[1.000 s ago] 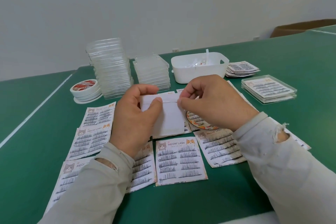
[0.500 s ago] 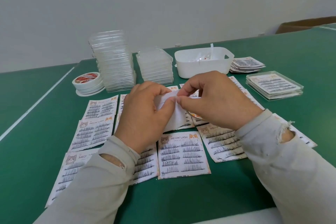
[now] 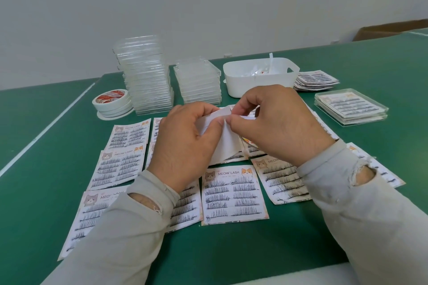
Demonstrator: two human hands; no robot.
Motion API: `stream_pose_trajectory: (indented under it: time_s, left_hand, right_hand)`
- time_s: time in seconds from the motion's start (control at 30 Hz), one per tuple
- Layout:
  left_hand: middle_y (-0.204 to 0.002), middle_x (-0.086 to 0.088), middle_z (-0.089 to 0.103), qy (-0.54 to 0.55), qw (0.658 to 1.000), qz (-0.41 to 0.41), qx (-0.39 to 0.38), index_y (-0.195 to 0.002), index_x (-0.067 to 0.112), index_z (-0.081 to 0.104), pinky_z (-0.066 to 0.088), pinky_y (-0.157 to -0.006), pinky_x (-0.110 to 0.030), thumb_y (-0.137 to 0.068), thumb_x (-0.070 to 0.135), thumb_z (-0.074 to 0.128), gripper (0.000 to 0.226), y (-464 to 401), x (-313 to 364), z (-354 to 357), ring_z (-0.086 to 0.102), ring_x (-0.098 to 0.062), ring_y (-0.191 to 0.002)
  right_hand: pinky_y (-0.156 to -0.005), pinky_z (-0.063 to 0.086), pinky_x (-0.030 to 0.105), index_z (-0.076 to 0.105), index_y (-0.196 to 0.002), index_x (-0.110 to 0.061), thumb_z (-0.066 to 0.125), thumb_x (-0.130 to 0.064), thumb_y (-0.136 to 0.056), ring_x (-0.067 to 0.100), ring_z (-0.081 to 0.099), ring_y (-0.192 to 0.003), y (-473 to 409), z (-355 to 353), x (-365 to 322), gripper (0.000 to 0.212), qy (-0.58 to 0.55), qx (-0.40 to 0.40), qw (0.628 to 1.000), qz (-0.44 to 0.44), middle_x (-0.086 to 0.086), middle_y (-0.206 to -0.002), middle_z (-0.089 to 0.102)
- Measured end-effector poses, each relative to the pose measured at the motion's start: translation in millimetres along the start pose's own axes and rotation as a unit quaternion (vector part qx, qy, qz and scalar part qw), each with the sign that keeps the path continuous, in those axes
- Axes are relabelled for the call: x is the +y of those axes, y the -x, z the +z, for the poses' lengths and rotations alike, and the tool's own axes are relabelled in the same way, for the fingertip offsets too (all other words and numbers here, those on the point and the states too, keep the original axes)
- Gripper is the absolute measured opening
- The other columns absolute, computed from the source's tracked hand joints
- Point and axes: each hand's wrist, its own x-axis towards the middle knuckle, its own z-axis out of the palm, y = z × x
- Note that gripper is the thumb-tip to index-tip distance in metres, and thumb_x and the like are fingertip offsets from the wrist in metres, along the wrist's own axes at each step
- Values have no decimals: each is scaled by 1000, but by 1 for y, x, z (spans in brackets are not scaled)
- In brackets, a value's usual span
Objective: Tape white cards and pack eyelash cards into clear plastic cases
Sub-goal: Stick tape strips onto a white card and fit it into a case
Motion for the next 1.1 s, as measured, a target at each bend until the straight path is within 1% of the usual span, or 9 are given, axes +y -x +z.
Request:
stream_pose_trajectory:
  time_s: [0.2, 0.33, 0.5, 0.63, 0.7, 0.77, 0.93, 1.03, 1.1]
  left_hand:
    - [-89, 32, 55, -32, 999, 30, 15, -100, 33, 72, 47, -92, -41, -86, 42, 61, 21, 0, 1, 0, 53, -10, -98]
    - [-82, 28, 56, -39, 998, 45, 15, -87, 38, 64, 46, -88, -45, -85, 41, 61, 4, 0, 2, 0, 51, -13, -91]
    - [-77, 28, 52, -85, 993, 80, 16, -88, 31, 71, 42, -86, -45, -87, 38, 64, 11, 0, 3, -4, 50, -16, -87]
    - [-77, 28, 54, -102, 988, 111, 35, -84, 30, 73, 40, -84, -44, -87, 33, 68, 7, -1, 3, -7, 51, -18, -87]
    - [-77, 29, 54, -105, 987, 117, 40, -83, 31, 73, 39, -84, -43, -87, 33, 69, 6, 0, 3, -8, 50, -17, -88]
    - [-77, 27, 55, -109, 986, 120, 39, -83, 31, 73, 37, -84, -42, -87, 33, 69, 6, 0, 3, -9, 50, -16, -89]
    - [-75, 24, 59, -71, 995, 61, 20, -81, 33, 71, 38, -83, -33, -92, 28, 74, 13, -4, -2, -14, 52, -11, -87]
    - [-73, 29, 66, 59, 998, -24, -3, -78, 37, 71, 40, -65, -6, -93, 24, 72, 20, -7, -3, -20, 59, 7, -74]
    - [-74, 28, 70, 103, 994, -44, -14, -80, 37, 73, 40, -60, -4, -94, 23, 71, 19, -8, -3, -21, 60, 9, -67]
  right_hand:
    - [-54, 35, 24, 70, -71, -29, 74, -43, -83, -11, 52, -59, 2, 0, -1, 19, 7, -13, 1000, -3, -13, -74, 68]
    - [-51, 36, 19, 71, -69, -25, 77, -35, -82, -4, 52, -52, 2, -1, -1, 17, -28, -26, 999, 9, -9, -71, 69]
    - [-42, 35, 11, 74, -67, -17, 80, -27, -83, 1, 47, -41, 1, -3, -1, 19, -105, -44, 993, 34, -4, -58, 67]
    - [-56, 53, 30, 77, -71, -10, 81, -27, -83, 20, 62, -54, 2, -4, -2, 21, -174, -63, 981, 58, 8, -70, 75]
    - [-51, 53, 24, 76, -69, -9, 81, -22, -82, 12, 62, -50, 2, -4, -2, 19, -219, -75, 969, 88, 2, -63, 73]
    - [-39, 38, 13, 75, -67, -10, 80, -15, -83, 2, 49, -38, 1, -5, -2, 18, -279, -93, 949, 118, -2, -56, 67]
    - [-36, 29, 15, 77, -69, -13, 82, -19, -76, 5, 39, -37, 4, -18, -5, 10, -418, -233, 873, 90, 2, -59, 64]
    - [-37, 27, 17, 74, -68, -13, 83, -14, -76, 8, 36, -37, -4, -25, 6, 11, -413, -142, 893, 111, 3, -59, 61]
    - [-39, 27, 18, 72, -69, -12, 80, -12, -78, 10, 36, -38, -7, -25, 13, 12, -398, -97, 903, 132, 4, -59, 57]
